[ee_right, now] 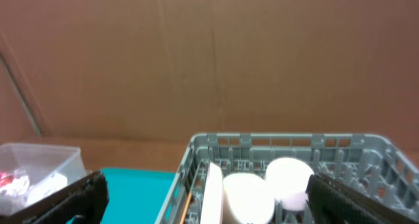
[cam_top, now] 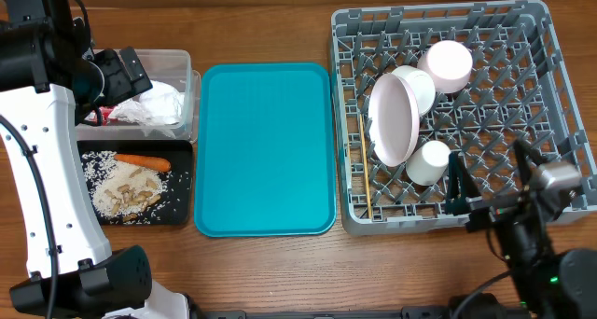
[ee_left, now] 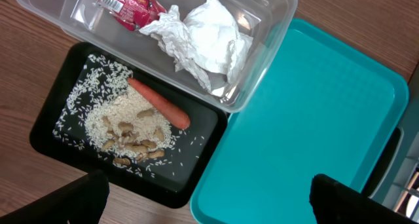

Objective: Sort waste into correct bins and load items into the dishwasher

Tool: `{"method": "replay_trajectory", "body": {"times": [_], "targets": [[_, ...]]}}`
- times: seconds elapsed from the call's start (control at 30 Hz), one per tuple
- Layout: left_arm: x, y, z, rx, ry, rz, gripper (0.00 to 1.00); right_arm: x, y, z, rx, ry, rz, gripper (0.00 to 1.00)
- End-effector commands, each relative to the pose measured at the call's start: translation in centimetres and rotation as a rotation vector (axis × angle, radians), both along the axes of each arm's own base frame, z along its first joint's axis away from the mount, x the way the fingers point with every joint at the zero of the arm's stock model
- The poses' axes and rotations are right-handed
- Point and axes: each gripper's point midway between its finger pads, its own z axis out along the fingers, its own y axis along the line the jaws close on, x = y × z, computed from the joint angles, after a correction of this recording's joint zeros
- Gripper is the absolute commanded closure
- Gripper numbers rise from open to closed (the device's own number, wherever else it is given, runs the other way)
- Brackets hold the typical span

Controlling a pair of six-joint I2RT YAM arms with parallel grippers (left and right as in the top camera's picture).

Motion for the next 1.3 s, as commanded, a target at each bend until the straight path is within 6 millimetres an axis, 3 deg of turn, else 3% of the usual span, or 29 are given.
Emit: {"method": "replay_trajectory", "body": {"times": [0.0,0.23,0.4,0.8,1.27], "targets": [[0.0,0.0,-0.1,-0.003,0.005,0.009,0.0,0.4,-0.3,-3.4,0.114,-0.013,-0.005,0.0],[0.0,0.0,-0.1,-0.003,0.005,0.009,0.0,1.6,-0.4,-8.2,0.159,-0.151,0.001,0.0],[0.0,0.0,-0.1,-0.003,0.005,0.009,0.0,1.6,-0.6,-10.1,0.161,-0.195,-0.009,0.0],[0.0,0.0,-0.1,-0.003,0.005,0.009,0.0,2.7,-2.1,-16.9,0.154,0.038,-0.111,0.0],[0.0,0.0,-0.1,-0.003,0.005,0.009,0.0,2.7,-2.4,-17.2,0.153,0.048,-0.129,0.0]]}}
